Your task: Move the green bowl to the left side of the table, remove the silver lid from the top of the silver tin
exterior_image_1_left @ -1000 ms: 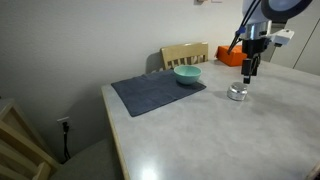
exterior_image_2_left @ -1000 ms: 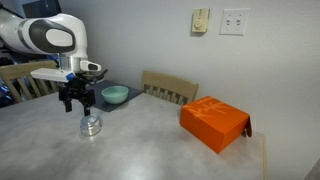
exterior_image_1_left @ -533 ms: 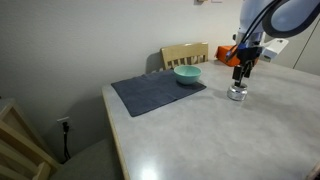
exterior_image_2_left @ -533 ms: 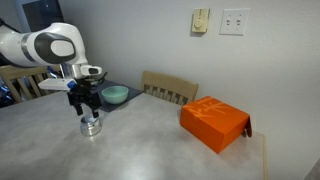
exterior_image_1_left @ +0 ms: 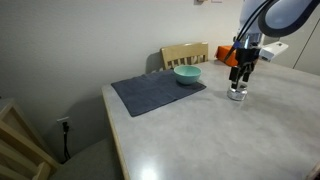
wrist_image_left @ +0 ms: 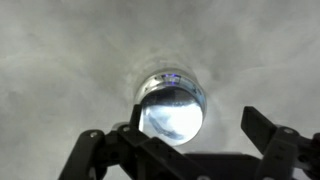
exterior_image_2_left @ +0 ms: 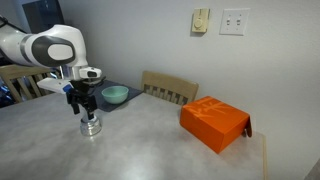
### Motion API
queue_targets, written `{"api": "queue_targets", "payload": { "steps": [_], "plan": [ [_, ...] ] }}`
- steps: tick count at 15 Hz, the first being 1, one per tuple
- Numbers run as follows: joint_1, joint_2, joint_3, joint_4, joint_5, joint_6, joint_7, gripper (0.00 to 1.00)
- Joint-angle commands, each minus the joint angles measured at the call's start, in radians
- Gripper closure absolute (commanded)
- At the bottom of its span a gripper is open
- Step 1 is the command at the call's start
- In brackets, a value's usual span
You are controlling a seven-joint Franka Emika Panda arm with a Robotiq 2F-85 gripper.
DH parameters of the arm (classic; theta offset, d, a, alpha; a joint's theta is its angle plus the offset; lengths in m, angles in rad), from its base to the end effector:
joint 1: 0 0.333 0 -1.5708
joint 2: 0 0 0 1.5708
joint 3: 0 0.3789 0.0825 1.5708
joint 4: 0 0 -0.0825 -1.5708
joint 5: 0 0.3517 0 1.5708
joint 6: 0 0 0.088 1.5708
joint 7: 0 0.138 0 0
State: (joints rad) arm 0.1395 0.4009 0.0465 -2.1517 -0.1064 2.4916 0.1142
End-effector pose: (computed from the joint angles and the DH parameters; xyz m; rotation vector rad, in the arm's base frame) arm 0.5579 0.1028 0.2602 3.0792 0.2396 -0.0813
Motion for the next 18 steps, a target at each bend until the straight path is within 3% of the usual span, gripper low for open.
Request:
{"api": "queue_targets", "payload": {
  "steps": [1, 13, 18],
  "plan": [
    [-0.025, -0.030, 0.019, -0.041, 0.059, 0.052, -0.031, 0.00],
    [-0.060, -0.035, 0.004, -0.092, 0.093, 0.151, -0.029, 0.00],
    [-0.092, -0.033, 0.029, -0.097, 0.198, 0.134, -0.041, 0.00]
  ]
}}
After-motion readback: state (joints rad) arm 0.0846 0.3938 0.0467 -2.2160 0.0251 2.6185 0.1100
